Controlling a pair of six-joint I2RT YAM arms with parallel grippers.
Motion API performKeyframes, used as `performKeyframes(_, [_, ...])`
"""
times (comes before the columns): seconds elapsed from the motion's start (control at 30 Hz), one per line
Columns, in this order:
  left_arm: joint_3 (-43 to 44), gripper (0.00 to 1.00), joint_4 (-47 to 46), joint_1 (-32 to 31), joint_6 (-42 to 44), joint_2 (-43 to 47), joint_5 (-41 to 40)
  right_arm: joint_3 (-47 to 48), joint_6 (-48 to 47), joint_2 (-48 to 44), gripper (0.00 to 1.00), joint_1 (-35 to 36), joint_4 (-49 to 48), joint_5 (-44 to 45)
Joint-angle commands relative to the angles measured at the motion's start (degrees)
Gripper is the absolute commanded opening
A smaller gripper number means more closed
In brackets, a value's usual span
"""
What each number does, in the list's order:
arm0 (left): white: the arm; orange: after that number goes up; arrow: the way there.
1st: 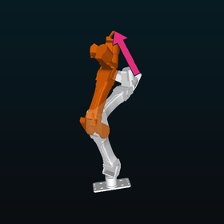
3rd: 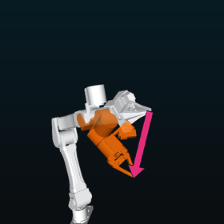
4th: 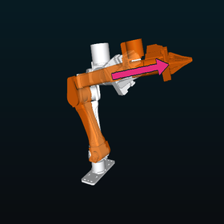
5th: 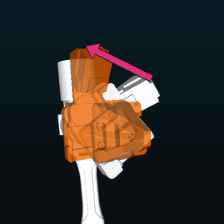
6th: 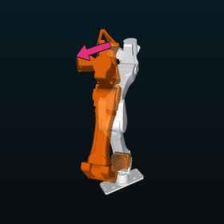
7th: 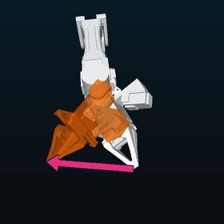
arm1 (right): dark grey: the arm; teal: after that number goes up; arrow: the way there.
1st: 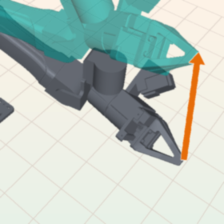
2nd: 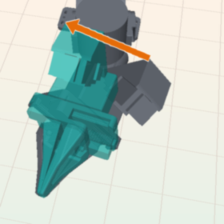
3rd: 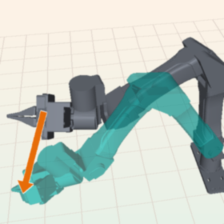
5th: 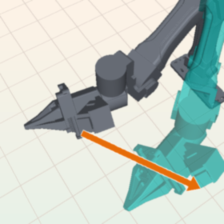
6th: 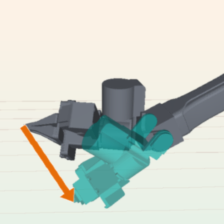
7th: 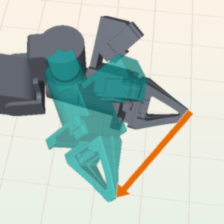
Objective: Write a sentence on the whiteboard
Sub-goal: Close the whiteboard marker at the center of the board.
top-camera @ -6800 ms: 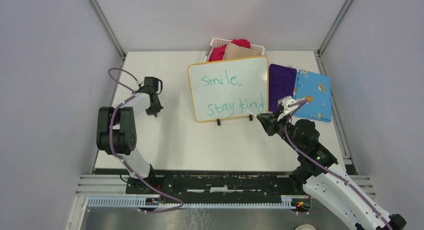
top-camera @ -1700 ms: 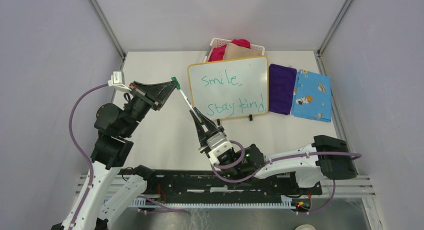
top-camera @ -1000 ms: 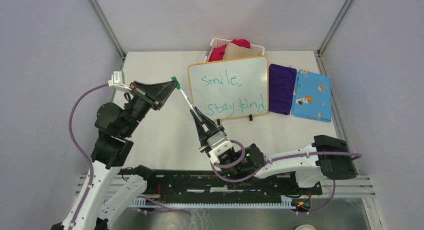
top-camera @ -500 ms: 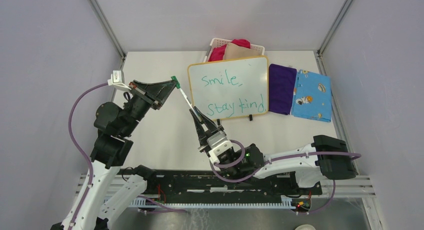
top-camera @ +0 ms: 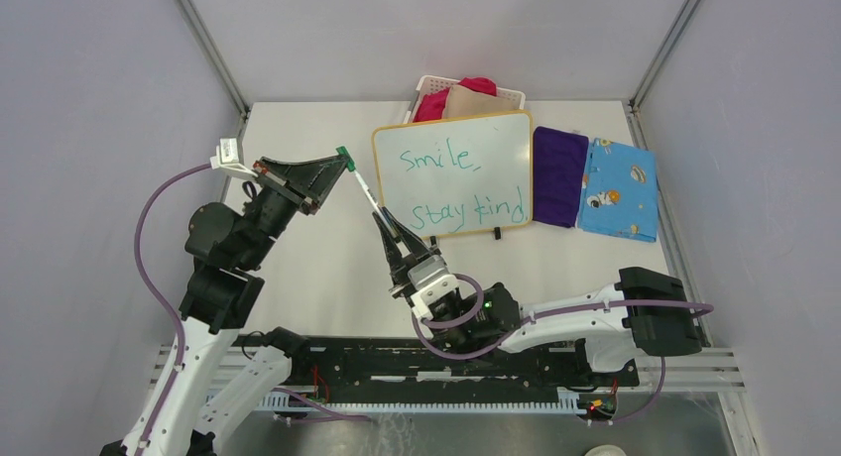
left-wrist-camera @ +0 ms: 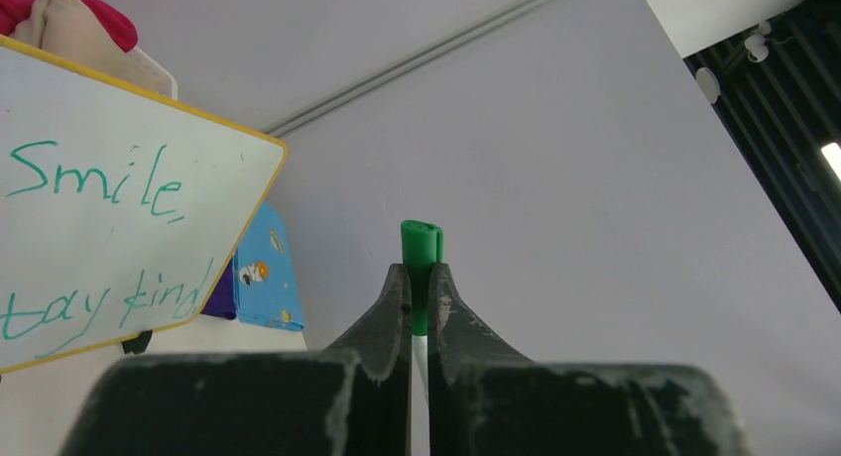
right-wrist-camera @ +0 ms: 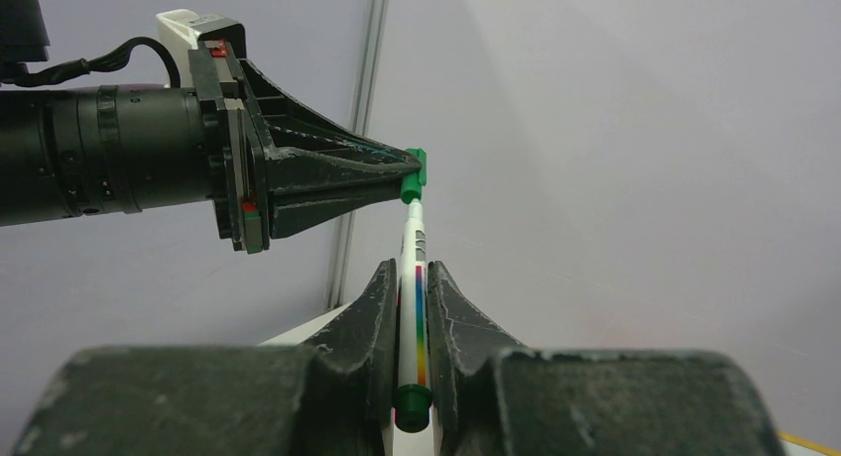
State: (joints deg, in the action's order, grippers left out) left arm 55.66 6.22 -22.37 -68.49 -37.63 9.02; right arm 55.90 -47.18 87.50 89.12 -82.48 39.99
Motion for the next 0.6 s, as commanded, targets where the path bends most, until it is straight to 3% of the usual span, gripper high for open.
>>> performKeyframes(0.0, [1.13, 0.02, -0.24, -0.92, 1.88, -0.06, 3.22, 3.12, 1.87, -0.03, 0.00, -0.68, -1.29, -1.93])
performKeyframes(0.57, [1.49, 0.02, 0.88, -0.92, 2.55, -0.51, 0.52, 3.42, 2.75, 0.28, 0.00, -0.70, -0.17, -2.53])
